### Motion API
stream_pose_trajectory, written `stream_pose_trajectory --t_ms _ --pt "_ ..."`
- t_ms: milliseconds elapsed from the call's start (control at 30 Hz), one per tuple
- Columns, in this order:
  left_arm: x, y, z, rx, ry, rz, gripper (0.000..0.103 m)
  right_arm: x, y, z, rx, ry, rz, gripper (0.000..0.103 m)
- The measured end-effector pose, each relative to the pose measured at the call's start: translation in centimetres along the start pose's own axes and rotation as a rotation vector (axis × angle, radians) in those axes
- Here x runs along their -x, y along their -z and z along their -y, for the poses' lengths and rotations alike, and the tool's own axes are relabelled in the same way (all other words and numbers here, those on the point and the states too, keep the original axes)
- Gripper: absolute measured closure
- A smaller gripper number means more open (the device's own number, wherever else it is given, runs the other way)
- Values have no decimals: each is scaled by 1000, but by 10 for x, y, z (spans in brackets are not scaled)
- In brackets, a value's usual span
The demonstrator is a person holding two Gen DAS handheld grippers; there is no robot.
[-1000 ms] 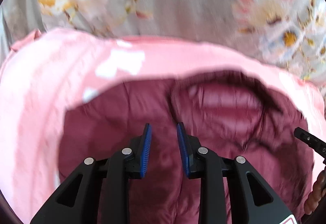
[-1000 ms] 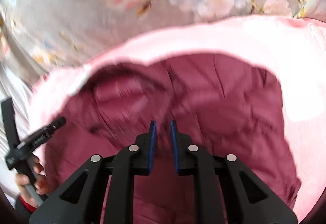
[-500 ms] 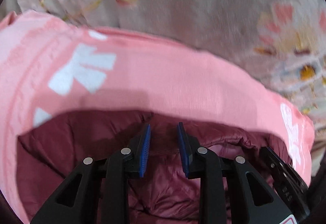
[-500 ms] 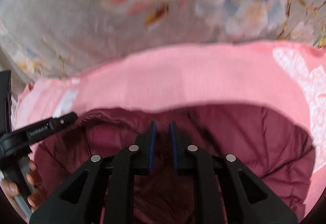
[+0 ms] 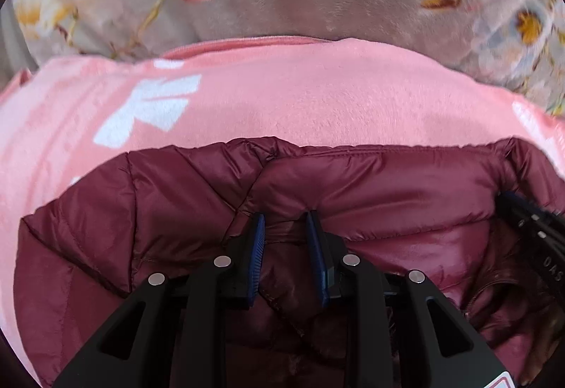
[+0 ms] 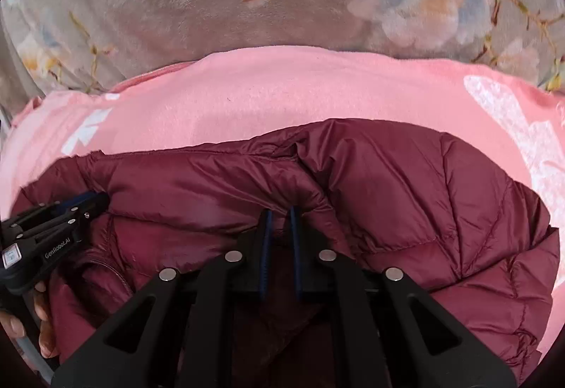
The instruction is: Fold large clothes
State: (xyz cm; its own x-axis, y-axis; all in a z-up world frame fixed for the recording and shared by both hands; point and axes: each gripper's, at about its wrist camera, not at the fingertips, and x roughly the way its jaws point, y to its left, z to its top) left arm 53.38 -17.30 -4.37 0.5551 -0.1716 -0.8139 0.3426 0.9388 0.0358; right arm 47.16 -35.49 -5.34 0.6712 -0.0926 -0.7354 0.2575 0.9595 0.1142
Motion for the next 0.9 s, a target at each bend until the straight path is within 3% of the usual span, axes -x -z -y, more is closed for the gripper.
stream_pose_trajectory --t_ms 233,900 --pt "-5 3 5 -27 -45 11 77 -1 0 -8 48 50 12 94" --pt "-8 3 15 -81 -111 12 77 -6 -2 -14 78 82 19 93"
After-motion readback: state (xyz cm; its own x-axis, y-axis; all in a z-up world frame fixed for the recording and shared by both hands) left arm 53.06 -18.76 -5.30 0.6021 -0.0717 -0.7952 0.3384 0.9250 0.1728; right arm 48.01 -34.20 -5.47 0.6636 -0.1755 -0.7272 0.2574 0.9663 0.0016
